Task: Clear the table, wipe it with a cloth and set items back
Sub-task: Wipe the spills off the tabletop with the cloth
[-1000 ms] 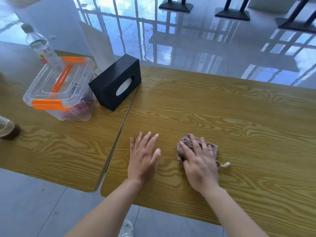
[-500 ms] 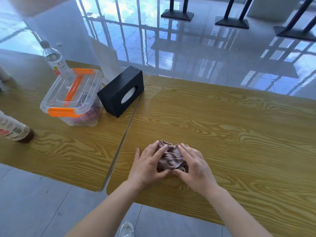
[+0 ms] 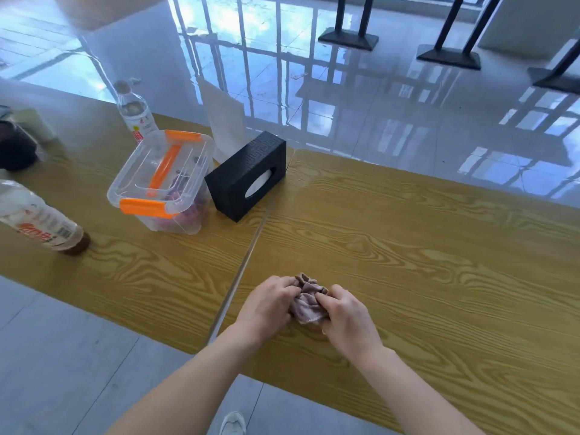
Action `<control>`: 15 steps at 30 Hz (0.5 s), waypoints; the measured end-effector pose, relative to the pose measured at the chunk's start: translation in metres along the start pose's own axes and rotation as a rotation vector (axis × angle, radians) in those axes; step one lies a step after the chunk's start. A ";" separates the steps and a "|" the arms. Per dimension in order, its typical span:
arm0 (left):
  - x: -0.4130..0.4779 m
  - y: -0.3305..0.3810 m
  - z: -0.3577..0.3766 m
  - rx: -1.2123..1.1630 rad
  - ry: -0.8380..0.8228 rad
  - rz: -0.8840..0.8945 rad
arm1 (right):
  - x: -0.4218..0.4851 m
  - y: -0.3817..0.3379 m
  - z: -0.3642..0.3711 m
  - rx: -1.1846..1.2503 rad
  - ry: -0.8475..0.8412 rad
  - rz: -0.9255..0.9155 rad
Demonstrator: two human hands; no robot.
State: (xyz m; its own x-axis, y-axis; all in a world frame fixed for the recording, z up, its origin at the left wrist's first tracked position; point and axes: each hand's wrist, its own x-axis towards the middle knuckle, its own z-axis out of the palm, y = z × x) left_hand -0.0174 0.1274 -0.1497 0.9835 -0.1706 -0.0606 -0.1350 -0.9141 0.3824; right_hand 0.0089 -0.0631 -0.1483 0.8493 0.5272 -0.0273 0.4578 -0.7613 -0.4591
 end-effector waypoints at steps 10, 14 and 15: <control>-0.042 -0.086 -0.049 -0.059 0.138 -0.013 | 0.060 -0.076 0.023 0.088 -0.118 -0.096; -0.067 -0.121 -0.065 -0.064 0.208 -0.091 | 0.082 -0.111 0.037 0.130 -0.115 -0.170; -0.073 -0.130 -0.068 -0.071 0.216 -0.120 | 0.088 -0.120 0.041 0.145 -0.115 -0.194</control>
State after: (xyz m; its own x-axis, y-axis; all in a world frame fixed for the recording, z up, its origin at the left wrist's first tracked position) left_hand -0.0631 0.2834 -0.1321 0.9959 0.0269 0.0862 -0.0147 -0.8936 0.4487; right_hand 0.0178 0.0904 -0.1320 0.7103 0.7035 -0.0232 0.5596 -0.5845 -0.5876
